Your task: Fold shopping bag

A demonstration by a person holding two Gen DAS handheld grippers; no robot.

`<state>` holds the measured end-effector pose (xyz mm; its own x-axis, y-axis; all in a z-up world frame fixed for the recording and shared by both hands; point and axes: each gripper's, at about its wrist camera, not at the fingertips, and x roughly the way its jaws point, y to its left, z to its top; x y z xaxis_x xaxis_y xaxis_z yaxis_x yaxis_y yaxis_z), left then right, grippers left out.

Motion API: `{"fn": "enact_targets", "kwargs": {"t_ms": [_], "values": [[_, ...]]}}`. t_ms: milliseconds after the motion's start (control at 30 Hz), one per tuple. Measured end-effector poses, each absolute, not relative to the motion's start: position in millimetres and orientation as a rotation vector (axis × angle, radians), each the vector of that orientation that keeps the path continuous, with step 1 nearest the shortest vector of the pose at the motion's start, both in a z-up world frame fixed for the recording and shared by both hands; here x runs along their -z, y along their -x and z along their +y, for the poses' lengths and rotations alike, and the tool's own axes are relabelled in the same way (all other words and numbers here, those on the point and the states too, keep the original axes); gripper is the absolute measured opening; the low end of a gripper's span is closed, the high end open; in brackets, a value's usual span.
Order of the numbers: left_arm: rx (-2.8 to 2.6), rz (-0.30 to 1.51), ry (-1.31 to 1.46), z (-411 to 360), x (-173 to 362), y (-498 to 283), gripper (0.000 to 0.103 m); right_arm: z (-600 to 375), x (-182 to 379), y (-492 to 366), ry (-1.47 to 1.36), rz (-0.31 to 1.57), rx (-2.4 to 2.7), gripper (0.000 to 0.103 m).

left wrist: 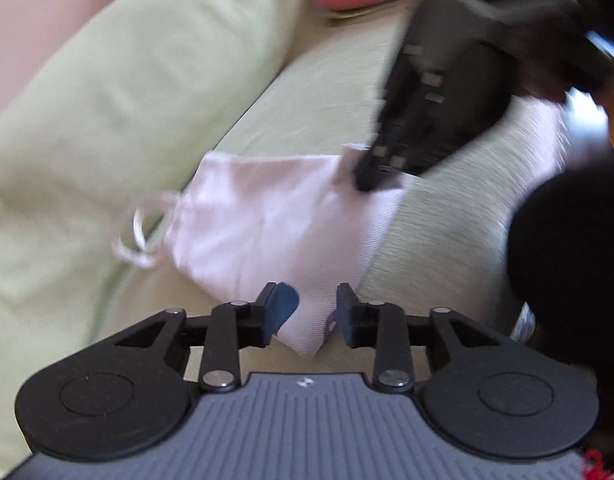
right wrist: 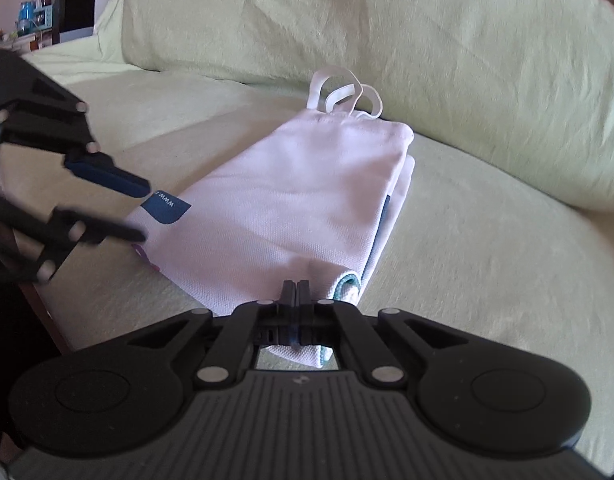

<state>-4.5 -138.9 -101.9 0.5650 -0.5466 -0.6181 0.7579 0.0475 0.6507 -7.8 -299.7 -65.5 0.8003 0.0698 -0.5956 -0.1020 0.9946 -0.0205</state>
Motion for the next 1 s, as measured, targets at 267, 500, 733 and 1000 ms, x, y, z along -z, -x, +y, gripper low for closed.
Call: {"fn": "enact_targets", "kwargs": {"t_ms": [267,500,733,1000], "values": [[1.051,0.125,-1.410,-146.4,140.8,-13.2,0.038,-308.2,64.4,3.1,0.023,0.654,-0.146,0.000],[1.207,0.242,-1.353,-148.6,124.1,-43.8,0.039,-295.2,63.9,34.6,0.385,0.528,-0.305,0.027],[1.266,0.299,-1.279,-148.4,118.5,-56.7,0.039,-281.4,104.8,73.7,1.114,0.303,-0.397,0.045],[1.302,0.350,-1.163,-149.8,113.1,-69.4,0.041,-301.3,120.9,63.7,1.155,0.197,-0.487,0.041]]}}
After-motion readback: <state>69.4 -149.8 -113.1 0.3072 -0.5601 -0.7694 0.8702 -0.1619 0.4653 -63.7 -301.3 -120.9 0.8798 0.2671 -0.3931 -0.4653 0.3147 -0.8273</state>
